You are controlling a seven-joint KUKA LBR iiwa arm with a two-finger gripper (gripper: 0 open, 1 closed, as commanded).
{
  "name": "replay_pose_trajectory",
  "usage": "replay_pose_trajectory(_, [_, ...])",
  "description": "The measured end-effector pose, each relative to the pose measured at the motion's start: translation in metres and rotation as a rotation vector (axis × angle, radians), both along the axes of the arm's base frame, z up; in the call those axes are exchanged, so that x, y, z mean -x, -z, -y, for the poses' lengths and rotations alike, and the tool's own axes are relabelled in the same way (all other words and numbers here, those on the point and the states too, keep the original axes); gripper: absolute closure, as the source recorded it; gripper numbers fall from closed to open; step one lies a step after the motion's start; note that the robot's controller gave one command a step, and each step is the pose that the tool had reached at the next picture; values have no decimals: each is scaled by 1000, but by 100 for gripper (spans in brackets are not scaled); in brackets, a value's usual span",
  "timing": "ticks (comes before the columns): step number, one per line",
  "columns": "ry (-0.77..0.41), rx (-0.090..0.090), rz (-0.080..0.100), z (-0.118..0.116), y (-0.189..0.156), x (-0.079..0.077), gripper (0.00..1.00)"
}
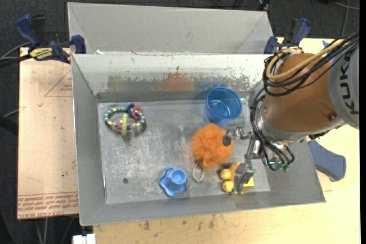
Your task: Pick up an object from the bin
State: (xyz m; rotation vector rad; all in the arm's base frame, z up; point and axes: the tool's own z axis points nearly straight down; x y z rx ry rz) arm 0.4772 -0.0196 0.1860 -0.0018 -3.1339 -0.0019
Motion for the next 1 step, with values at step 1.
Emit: replay_pose_trajectory(1, [-1,1,8,0,-3,-2,0])
